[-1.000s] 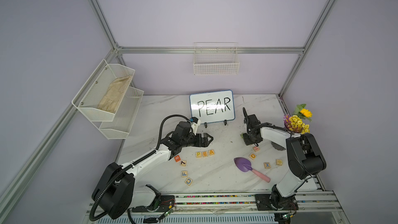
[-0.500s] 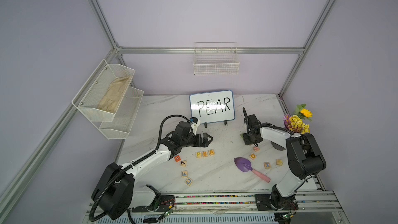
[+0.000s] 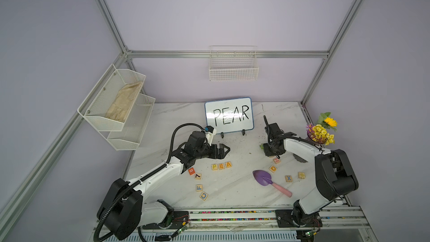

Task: Spell the uppercase word “pear” with letter blocks
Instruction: Pick up the letter block from the center of the board, then place the letter block at the center of the board.

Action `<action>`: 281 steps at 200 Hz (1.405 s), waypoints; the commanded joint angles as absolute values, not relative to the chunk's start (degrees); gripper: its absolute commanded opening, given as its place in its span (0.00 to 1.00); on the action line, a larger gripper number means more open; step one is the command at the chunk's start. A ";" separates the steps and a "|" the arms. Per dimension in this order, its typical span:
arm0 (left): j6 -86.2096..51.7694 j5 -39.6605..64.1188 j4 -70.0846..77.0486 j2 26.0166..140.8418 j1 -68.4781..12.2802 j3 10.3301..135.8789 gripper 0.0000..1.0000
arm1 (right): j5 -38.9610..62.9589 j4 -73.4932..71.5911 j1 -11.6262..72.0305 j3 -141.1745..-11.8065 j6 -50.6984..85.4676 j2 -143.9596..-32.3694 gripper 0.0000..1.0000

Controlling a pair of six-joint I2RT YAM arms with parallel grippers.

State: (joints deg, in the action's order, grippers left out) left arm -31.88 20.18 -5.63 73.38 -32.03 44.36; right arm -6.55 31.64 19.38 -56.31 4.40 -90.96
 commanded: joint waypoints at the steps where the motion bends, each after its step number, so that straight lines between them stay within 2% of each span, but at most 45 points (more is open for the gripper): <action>1: -31.20 20.70 -4.11 71.72 -32.17 46.30 1.00 | -8.09 35.86 23.88 -59.71 8.73 -88.09 0.29; 52: -31.55 19.91 -4.77 68.71 -31.84 43.66 1.00 | -12.05 35.86 37.61 -65.72 20.20 -93.02 0.28; 141: -33.57 16.71 -7.07 59.06 -30.59 36.11 1.00 | -16.05 37.36 50.78 -71.28 30.06 -103.56 0.28; 188: -33.48 15.95 -8.03 55.88 -30.50 34.50 1.00 | -14.59 36.05 52.37 -72.87 30.15 -107.94 0.28; 281: -33.31 15.47 -8.45 54.40 -30.32 33.44 1.00 | -14.33 34.36 52.42 -73.55 30.52 -109.95 0.28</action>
